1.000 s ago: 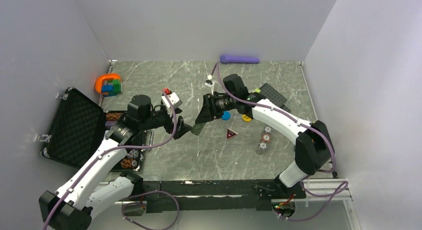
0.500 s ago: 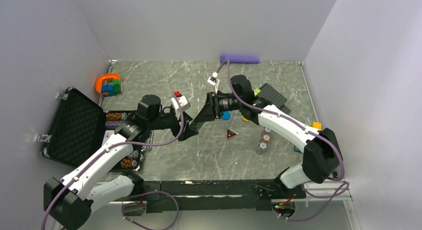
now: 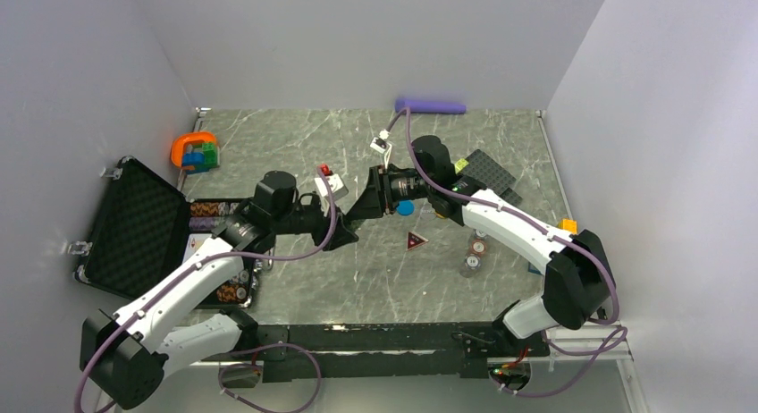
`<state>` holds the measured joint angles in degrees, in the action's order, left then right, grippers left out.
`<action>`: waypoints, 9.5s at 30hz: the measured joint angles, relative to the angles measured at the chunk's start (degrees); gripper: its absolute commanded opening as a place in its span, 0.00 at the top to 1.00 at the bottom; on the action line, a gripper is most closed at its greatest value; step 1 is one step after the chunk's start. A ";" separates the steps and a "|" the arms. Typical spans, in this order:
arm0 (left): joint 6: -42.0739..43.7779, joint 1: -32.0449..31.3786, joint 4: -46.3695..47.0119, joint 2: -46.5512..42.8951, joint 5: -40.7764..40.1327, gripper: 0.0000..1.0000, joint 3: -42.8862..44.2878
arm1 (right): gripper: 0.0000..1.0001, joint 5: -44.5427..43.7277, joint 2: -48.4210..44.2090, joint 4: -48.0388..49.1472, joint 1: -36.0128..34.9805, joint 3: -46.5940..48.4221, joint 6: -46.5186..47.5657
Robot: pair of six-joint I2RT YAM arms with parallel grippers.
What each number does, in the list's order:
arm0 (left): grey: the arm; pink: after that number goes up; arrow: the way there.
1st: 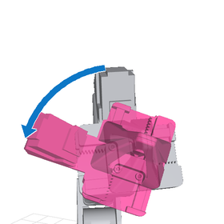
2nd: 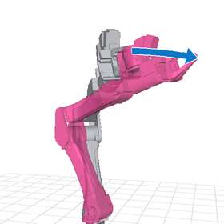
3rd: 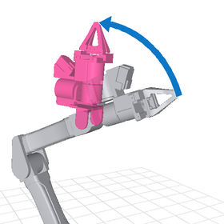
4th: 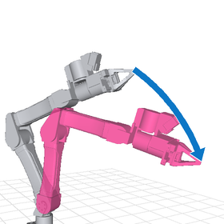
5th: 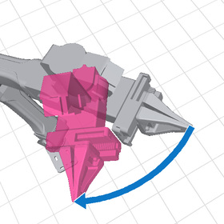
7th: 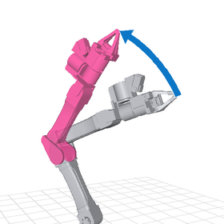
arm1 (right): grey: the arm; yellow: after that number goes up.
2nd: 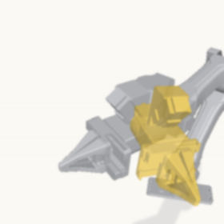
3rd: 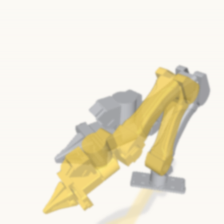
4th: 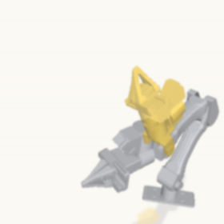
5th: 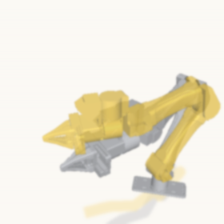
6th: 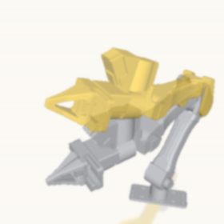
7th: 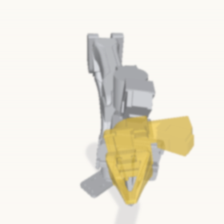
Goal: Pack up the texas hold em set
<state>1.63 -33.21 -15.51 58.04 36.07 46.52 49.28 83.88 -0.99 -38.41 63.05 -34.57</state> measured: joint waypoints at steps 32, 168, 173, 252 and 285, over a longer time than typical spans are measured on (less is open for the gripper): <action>-12.96 0.55 -0.70 -2.86 -21.40 1.00 -2.29 | 0.07 -18.36 -16.65 -2.51 10.56 -5.38 0.04; -50.31 72.17 -12.87 -15.87 -57.77 0.01 -21.79 | 0.09 -34.69 -22.47 -22.10 11.39 4.00 4.57; -50.29 74.36 -10.69 -13.86 -55.23 0.01 -22.05 | 0.09 -35.32 -23.30 -22.51 11.39 4.00 4.61; -12.55 26.58 -21.22 -1.14 -41.55 0.01 12.70 | 0.04 -59.49 -28.50 -34.67 11.39 -4.70 10.58; -7.23 13.88 -6.23 -2.60 -28.33 0.01 6.91 | 0.36 -63.43 -25.38 -47.76 17.11 -23.85 -10.19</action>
<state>-5.61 -19.33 -21.74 55.44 7.75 53.43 -14.15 58.50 -48.75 -21.30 39.20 -44.75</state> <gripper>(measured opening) 0.994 0.656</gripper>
